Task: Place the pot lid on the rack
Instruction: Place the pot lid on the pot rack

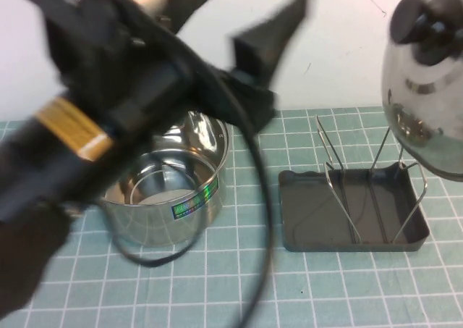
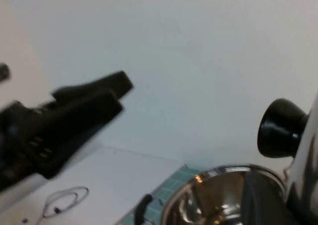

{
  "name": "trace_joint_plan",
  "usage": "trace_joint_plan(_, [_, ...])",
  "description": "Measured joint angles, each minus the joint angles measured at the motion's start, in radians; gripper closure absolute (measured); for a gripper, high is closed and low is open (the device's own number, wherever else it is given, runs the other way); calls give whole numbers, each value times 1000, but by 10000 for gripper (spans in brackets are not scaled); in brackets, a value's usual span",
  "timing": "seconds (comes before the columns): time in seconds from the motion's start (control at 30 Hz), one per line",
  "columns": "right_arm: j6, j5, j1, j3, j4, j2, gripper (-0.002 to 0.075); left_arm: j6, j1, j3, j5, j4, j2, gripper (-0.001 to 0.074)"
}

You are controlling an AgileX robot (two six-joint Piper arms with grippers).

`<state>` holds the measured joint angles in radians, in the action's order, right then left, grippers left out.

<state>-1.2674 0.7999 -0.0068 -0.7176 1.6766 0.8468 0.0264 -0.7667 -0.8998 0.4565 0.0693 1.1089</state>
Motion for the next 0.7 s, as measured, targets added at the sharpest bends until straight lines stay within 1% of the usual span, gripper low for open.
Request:
trace_joint_plan(0.03, [-41,3,0,0,0,38,625,41,0,0,-35,65,-20,197])
trace_joint_plan(0.07, [-90,4,0,0,0,77,625,87,0,0,-79,113,-40,271])
trace_joint_plan(0.13, [-160,5,0,0,0,154,625,149,0,0,-164,160,-70,436])
trace_joint_plan(0.17, [-195,7,0,0,0,196,625,173,0,0,-205,173,-83,534])
trace_joint_plan(0.2, [-230,9,0,0,0,233,625,193,0,0,-245,178,-97,601])
trace_joint_plan(0.27, [-292,4,14,0,0,291,625,222,0,-2,-308,182,-113,672])
trace_joint_plan(0.37, [-377,-27,62,0,0,367,625,234,0,-2,-405,182,-119,717])
trace_joint_plan(0.47, [-460,-87,140,-4,0,425,625,238,0,-2,-476,182,-119,729])
trace_joint_plan(0.57, [-531,-162,200,-18,0,473,625,240,0,0,-498,182,-119,732])
trace_joint_plan(0.7, [-587,-268,223,-23,9,527,625,240,0,0,-518,178,-119,734])
